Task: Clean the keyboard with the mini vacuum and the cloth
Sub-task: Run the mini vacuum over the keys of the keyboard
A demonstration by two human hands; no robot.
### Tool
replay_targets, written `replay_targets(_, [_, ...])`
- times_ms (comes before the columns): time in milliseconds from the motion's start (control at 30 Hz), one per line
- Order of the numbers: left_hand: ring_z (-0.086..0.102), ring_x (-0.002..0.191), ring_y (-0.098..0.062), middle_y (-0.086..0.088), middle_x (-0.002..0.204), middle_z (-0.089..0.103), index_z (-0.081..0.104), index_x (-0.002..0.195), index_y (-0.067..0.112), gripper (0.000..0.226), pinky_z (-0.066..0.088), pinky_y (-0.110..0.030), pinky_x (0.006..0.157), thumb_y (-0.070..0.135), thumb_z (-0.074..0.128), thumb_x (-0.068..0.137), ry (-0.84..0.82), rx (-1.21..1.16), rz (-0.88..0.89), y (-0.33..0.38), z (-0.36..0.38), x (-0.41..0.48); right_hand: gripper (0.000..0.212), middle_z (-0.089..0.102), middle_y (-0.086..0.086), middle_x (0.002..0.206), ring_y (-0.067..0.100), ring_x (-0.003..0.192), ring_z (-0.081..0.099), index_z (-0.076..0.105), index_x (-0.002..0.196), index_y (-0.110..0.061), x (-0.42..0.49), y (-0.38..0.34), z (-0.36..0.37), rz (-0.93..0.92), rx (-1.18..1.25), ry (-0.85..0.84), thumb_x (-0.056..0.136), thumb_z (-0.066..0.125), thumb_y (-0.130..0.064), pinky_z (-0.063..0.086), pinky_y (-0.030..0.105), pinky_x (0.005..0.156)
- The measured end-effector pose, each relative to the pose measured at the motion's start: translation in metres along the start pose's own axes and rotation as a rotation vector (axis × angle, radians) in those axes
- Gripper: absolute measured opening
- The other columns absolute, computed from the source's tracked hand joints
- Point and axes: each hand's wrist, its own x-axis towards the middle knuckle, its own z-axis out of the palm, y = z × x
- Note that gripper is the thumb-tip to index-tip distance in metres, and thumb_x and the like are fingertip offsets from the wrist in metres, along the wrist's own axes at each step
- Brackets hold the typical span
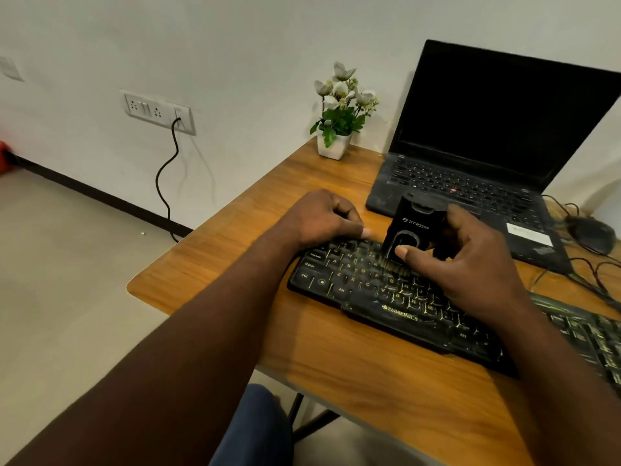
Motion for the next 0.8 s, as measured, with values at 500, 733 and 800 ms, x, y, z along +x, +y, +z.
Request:
replay_targets(500, [0.061, 0.053, 0.0, 0.016, 0.059, 0.068, 0.069, 0.062, 0.022, 0.027, 0.049, -0.022, 0.053, 0.01, 0.071, 0.087, 0.058, 0.112, 0.006, -0.008, -0.003, 0.009, 0.044, 0.074, -0.008, 0.1, 0.006, 0.087, 0.07, 0.069, 0.12, -0.026, 0.035, -0.013, 0.025, -0.088, -0.019, -0.133, 0.08, 0.084, -0.033, 0.057, 0.025, 0.068])
replay_targets(733, [0.051, 0.045, -0.001, 0.011, 0.05, 0.061, 0.063, 0.05, 0.02, 0.043, 0.042, -0.02, 0.05, 0.005, 0.067, 0.09, 0.058, 0.077, -0.006, -0.005, -0.004, 0.005, 0.032, 0.074, 0.002, 0.094, 0.017, 0.081, 0.071, 0.073, 0.109, -0.023, 0.029, -0.011, 0.023, -0.07, 0.12, -0.247, 0.079, 0.086, -0.026, 0.059, 0.028, 0.068])
replay_targets(800, [0.057, 0.047, -0.004, 0.011, 0.053, 0.064, 0.068, 0.059, 0.016, 0.031, 0.045, -0.019, 0.047, 0.003, 0.067, 0.088, 0.058, 0.081, -0.015, -0.002, -0.003, 0.003, 0.034, 0.073, 0.002, 0.092, 0.015, 0.077, 0.069, 0.073, 0.112, -0.022, 0.028, -0.01, 0.024, -0.051, 0.131, -0.191, 0.081, 0.085, -0.026, 0.056, 0.026, 0.065])
